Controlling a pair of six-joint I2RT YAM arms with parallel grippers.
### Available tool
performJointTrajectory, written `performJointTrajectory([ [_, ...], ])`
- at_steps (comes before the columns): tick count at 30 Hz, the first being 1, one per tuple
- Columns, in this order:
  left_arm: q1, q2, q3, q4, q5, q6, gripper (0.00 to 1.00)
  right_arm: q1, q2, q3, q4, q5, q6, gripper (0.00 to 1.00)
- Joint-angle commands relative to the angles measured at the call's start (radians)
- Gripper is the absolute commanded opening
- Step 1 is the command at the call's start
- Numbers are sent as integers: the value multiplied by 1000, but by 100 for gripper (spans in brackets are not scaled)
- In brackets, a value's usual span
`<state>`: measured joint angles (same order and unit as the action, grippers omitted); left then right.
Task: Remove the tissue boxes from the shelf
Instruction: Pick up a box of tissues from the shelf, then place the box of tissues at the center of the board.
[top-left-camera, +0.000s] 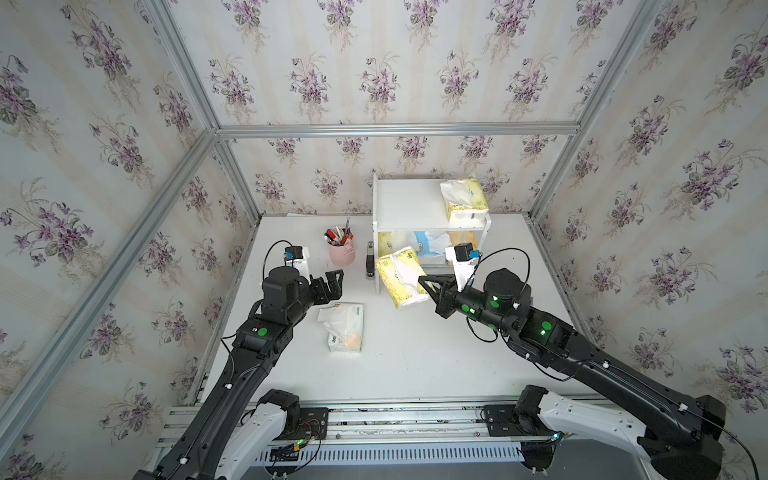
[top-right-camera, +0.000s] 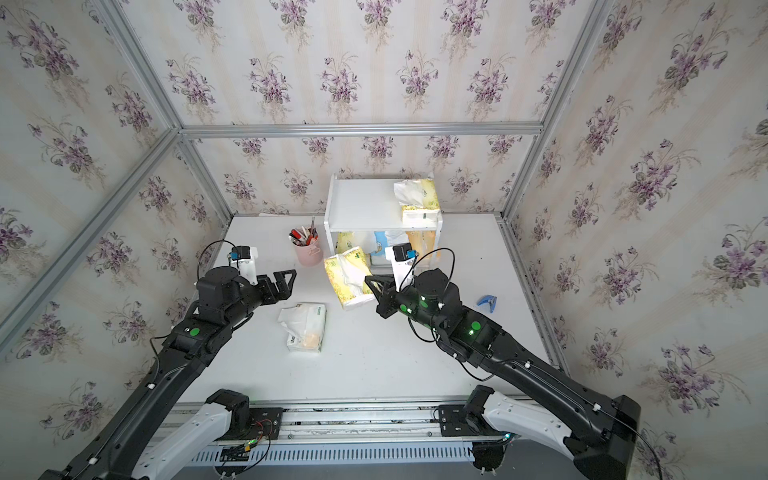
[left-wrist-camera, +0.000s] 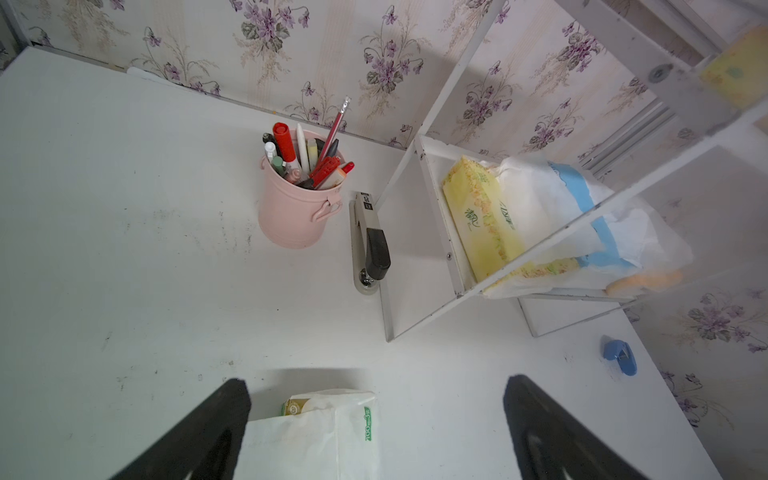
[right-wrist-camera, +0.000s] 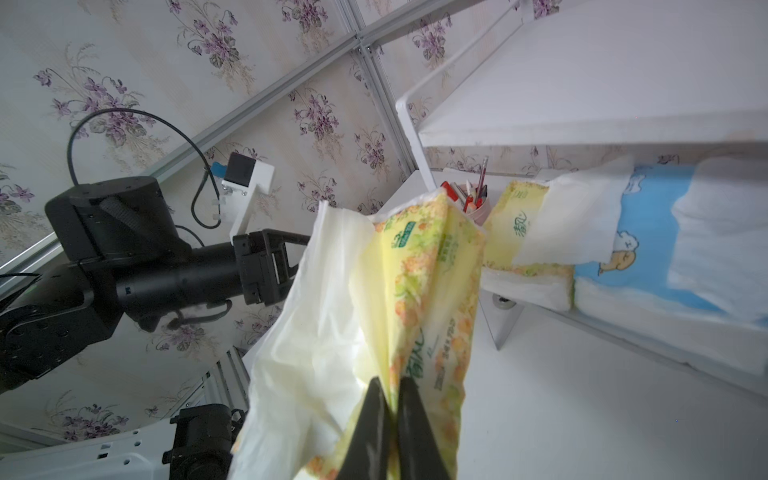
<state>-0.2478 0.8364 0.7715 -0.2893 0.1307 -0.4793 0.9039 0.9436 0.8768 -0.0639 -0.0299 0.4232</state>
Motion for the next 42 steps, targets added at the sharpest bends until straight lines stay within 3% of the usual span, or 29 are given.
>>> performJointTrajectory([
  [1, 0, -3, 13, 25, -59, -12, 99, 10, -19, -77, 100, -1, 119, 0],
  [13, 2, 0, 8, -11, -112, -70, 99, 27, 97, -280, 250, 49, 456, 0],
  [25, 2, -19, 11, -37, -128, -73, 99, 27, 386, -218, 357, -51, 388, 0],
  [35, 1, -41, 0, -45, -132, -68, 99, 27, 493, -169, 306, 58, 327, 0],
  [42, 1, -39, -8, -45, -132, -70, 99, 27, 561, -168, 336, 36, 317, 0],
])
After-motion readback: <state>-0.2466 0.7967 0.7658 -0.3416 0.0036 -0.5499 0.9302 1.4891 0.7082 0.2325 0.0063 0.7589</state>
